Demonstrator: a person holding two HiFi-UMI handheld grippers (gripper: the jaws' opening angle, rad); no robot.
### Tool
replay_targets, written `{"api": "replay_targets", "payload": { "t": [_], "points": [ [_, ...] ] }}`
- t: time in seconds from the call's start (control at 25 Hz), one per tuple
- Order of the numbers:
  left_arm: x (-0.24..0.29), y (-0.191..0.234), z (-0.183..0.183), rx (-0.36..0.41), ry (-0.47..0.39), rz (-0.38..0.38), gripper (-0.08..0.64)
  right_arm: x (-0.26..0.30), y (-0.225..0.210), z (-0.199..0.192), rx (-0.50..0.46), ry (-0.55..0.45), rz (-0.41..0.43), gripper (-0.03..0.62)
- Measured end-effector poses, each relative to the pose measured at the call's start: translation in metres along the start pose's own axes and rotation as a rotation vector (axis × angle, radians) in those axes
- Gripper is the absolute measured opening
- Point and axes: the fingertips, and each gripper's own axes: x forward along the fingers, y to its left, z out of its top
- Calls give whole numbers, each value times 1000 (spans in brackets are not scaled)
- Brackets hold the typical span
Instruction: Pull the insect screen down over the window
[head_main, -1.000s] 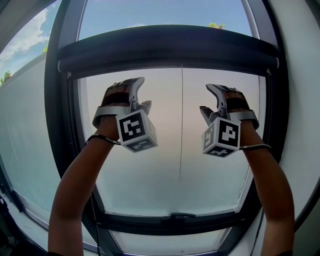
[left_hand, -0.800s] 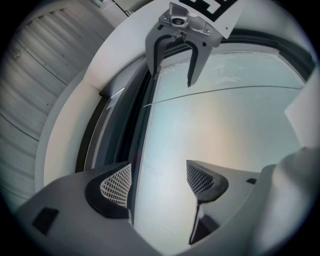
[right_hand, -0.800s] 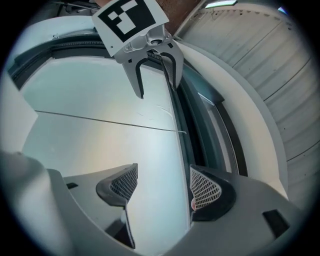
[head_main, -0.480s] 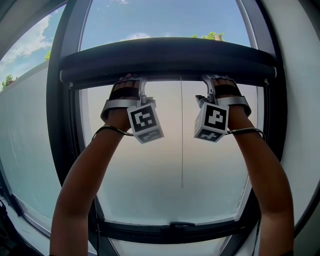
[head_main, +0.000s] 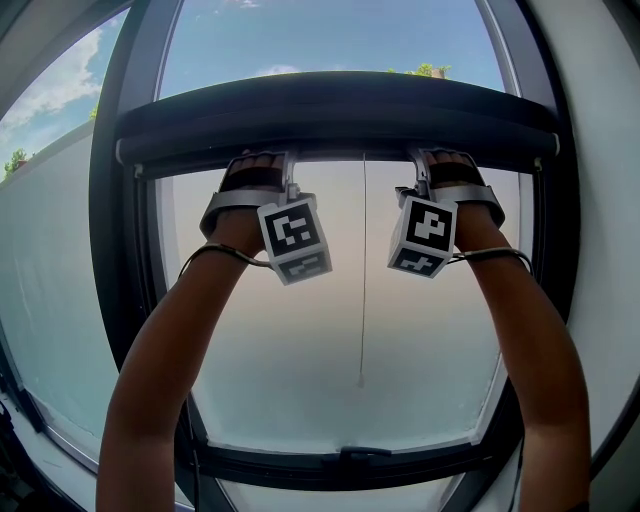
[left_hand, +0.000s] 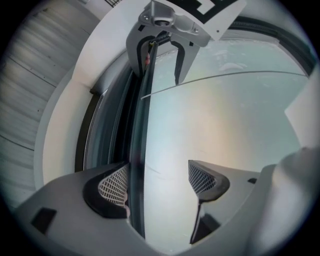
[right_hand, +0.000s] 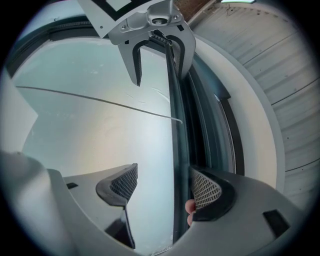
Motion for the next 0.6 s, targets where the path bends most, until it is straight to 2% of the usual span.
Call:
{"api": "replay_targets", "payload": {
  "t": [0.36,0.6],
  "points": [
    [-4,-5,-4,40,30,-50,351,-5,5,0,-10,42,88,305],
    [-21,-31,-3,39,49,-102,351,-23,30,2,-16,25,99,305]
  ]
}}
